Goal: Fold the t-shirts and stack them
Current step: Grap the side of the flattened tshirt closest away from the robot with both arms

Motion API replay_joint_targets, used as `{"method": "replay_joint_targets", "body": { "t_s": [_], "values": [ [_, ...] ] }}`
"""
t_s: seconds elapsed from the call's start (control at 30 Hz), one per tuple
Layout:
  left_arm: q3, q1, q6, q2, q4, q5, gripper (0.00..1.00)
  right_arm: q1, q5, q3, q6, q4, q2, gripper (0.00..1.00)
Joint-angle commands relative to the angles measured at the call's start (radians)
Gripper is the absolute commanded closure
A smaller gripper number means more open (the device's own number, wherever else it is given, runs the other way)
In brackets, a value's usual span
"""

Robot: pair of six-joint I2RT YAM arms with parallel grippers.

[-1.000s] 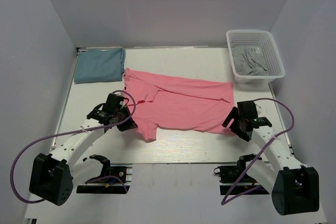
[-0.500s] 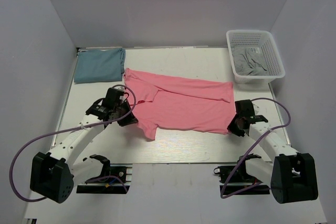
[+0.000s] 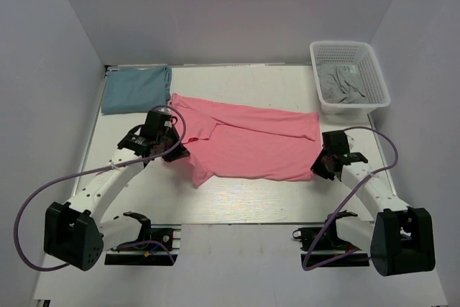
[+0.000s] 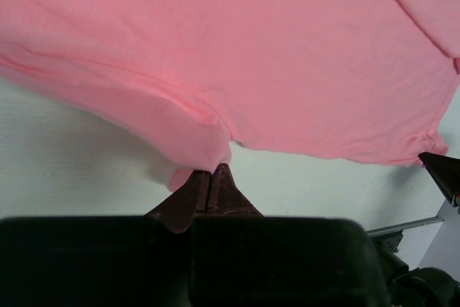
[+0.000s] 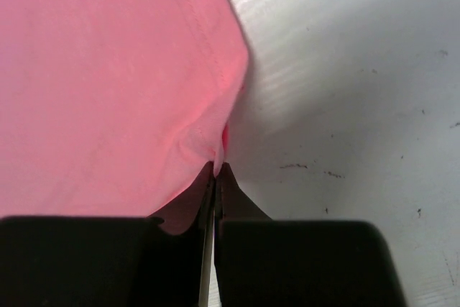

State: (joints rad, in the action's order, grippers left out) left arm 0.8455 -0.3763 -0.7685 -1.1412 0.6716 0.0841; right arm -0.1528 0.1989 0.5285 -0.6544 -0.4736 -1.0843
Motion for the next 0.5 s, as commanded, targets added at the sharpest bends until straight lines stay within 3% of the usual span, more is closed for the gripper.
{"method": "replay_joint_targets", "body": {
  "t_s": [0.0,0.47],
  "values": [
    [0.072,0.004,-0.023,-0.035,-0.029,-0.024,1.00,0.001,0.000,0.086,0.028,0.000,-0.015,1.00],
    [0.302,0.013,-0.057,-0.241,-0.078,-0.224,1.00,0.002,0.089,0.323,0.061,0.018,-0.175,1.00]
  ]
}}
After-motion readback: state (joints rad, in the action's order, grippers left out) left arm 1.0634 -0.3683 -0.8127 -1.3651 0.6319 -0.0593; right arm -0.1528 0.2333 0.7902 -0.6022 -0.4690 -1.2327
